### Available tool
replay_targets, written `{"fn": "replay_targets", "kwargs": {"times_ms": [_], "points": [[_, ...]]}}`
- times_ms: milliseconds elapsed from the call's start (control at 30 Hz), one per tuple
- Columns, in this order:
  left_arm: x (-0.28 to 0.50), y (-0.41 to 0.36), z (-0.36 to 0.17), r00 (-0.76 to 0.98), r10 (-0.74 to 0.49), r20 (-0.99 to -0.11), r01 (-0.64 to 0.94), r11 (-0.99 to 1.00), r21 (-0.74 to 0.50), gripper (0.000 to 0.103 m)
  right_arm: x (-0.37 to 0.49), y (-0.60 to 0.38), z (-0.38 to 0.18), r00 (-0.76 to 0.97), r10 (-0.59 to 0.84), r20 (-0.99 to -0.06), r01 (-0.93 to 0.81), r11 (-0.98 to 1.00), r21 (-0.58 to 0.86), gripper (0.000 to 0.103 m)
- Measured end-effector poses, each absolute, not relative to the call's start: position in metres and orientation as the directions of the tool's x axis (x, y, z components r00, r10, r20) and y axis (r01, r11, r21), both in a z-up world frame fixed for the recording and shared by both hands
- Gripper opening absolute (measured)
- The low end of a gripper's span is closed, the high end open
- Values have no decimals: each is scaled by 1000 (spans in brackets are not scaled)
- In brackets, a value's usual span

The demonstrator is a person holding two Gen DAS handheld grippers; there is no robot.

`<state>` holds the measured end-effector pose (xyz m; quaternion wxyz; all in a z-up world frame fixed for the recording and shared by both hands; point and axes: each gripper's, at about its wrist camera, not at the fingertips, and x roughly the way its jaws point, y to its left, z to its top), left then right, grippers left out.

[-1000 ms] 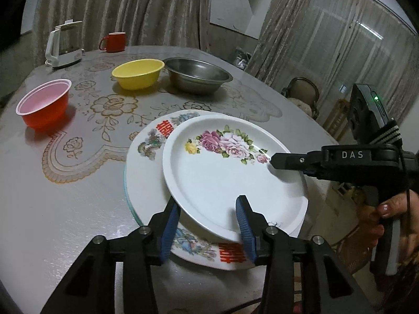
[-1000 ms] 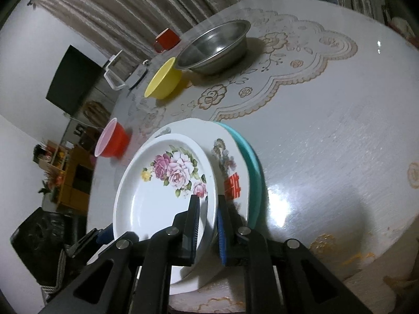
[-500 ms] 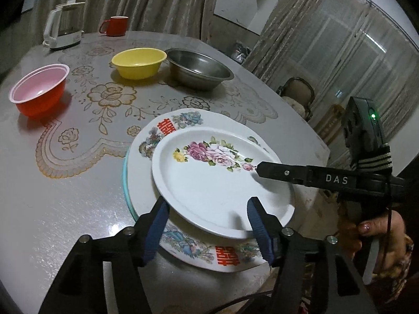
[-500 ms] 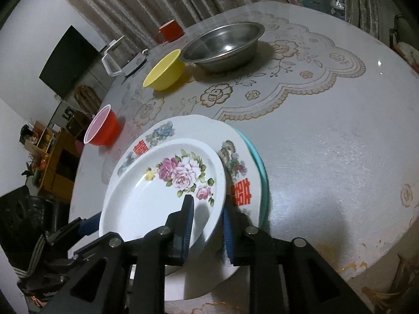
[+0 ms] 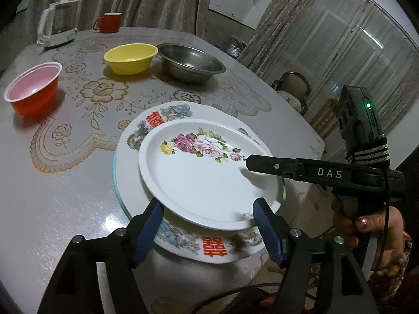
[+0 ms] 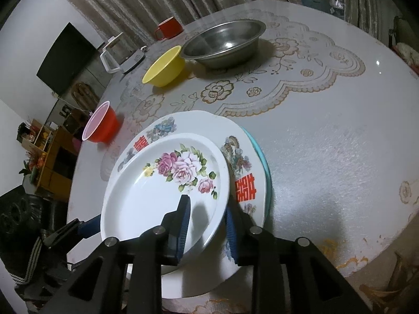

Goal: Organize plates and bowls
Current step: 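Lower the floral plate with the right gripper onto the large white plate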

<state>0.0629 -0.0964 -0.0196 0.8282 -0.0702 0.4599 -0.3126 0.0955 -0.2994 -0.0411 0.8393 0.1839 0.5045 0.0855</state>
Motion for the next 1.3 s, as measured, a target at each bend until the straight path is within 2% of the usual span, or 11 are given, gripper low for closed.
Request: {"fn": "replay_targets", "kwargs": {"times_ms": [600,1033,1300], "points": [[49,-103,-17,348,-592,-727,493,775,-395,72,80,-312,-31,495,318,-809,66,914,400,29],[51,-88,-6,434,-560,-706,454,812,-366,75,80,-301,-26,515,352,-782,20,907,421,29],[52,-81,-2,475,-562,-677,432,819,-377,84,80,-300,-28,519,377,-767,9,895,447,31]]}}
